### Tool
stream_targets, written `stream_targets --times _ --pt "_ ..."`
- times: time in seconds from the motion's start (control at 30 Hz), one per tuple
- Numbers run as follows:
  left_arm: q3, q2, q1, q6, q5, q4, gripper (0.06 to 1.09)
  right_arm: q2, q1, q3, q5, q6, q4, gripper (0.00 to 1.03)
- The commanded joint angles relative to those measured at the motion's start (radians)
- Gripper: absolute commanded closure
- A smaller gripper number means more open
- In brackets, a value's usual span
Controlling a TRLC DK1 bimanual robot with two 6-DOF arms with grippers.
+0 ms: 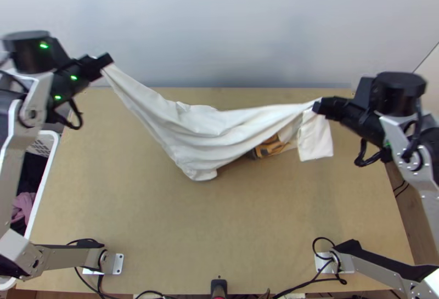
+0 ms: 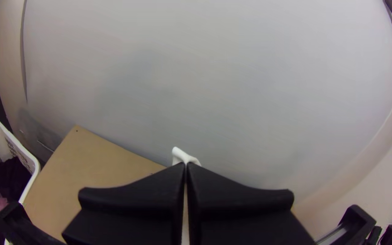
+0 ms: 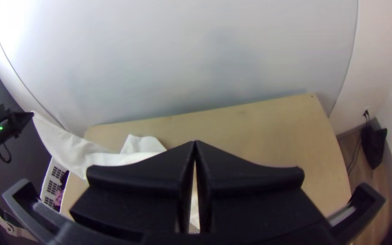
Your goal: Fold the t-shirt
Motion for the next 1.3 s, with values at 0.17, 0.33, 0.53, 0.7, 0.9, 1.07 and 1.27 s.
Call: stream_targets --times 0.17,0.33,0.53,0.7,0.9,1.07,1.27 --pt "-0.13 0.255 0.01 -0.033 0.071 0.233 1.04 0.017 -0.045 -0.23 -0.052 0.01 0.095 1.0" --pt "-0.023 0.407 0.004 -0.072 0.112 0.201 0.49 0.066 -0.074 -0.252 -0.057 0.01 0.133 1.0" --pt "0.037 0.478 -0.019 -0.111 0.276 0.069 0.12 0.109 -0.094 -0.253 -0.057 0.032 0.162 1.0" --pt "0.031 0.433 -0.064 -0.019 0.378 -0.112 0.12 0.124 -0.106 -0.263 -0.057 0.039 0.184 1.0" --pt "-0.13 0.29 -0.235 0.125 0.388 -0.287 0.12 0.129 -0.113 -0.269 -0.057 0.05 0.211 1.0" --pt "-0.305 0.254 -0.396 0.11 0.316 -0.248 0.12 0.133 -0.108 -0.264 -0.057 0.07 0.222 1.0" --pt "-0.396 0.294 -0.538 0.076 0.269 -0.175 0.12 0.123 -0.108 -0.272 -0.057 0.075 0.222 1.0"
